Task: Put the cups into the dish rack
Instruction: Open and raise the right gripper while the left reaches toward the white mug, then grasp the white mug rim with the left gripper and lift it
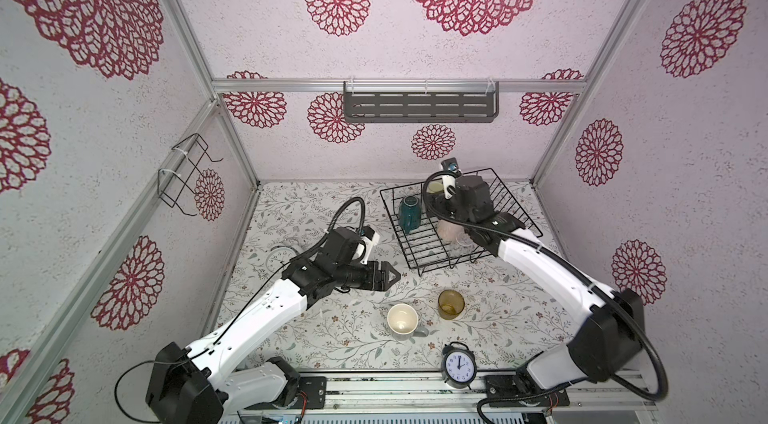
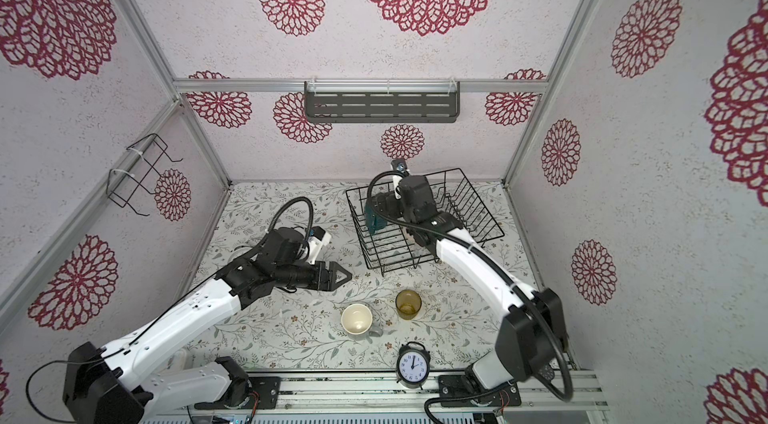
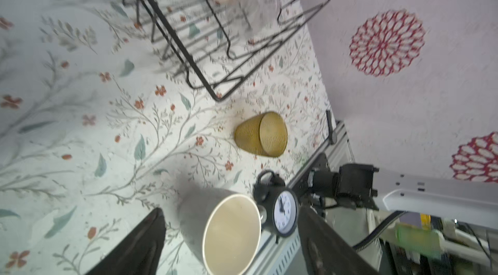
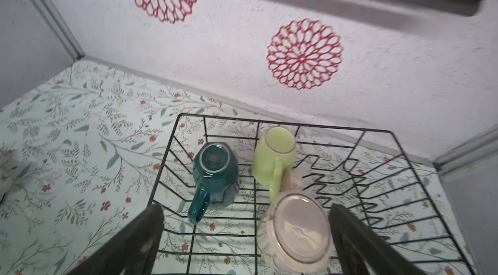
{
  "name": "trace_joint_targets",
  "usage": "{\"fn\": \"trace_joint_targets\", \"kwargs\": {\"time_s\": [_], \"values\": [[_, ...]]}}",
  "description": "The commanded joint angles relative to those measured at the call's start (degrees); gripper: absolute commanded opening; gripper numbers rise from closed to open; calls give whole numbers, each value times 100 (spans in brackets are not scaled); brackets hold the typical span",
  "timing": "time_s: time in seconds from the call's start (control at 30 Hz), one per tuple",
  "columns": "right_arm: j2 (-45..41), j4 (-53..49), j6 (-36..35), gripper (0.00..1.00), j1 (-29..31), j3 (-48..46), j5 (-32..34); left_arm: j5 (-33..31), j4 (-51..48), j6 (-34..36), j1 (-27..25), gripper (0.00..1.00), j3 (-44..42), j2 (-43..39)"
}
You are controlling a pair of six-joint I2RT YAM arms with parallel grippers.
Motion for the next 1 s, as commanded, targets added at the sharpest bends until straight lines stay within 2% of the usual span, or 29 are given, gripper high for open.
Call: {"fn": "trace_joint_targets", "kwargs": {"time_s": [0.0, 0.2, 0.33, 0.43, 0.47, 0.6, 0.83, 0.97], "values": [[-522, 585, 160, 99, -100, -646, 969, 76, -933, 363, -295, 81, 226, 353], [-1359, 401, 286, 99, -378, -1506, 715, -337, -1664, 523, -863, 81, 593, 853], [-1702, 456, 327, 99, -445, -1916, 561, -314, -1858, 552, -988, 81, 718, 1202], [-1787, 519, 364, 99, -459, -1990, 488, -560, -1978, 500, -1061, 78, 846, 1539], [-1794, 516, 377, 99, -463, -1983, 468, -637, -2003, 488, -1065, 76, 866, 1662], [-1881, 661, 496, 99, -463, -2004, 411, -737, -2271, 463, -1070, 54, 1059, 2216], [-2095, 712, 549, 99, -463, -2100, 304, -777, -2205, 356, -1096, 35, 1052, 2459], [-2198, 718, 555, 99, -472, -2154, 318, -836, -2117, 304, -1096, 12, 974, 2464]]}}
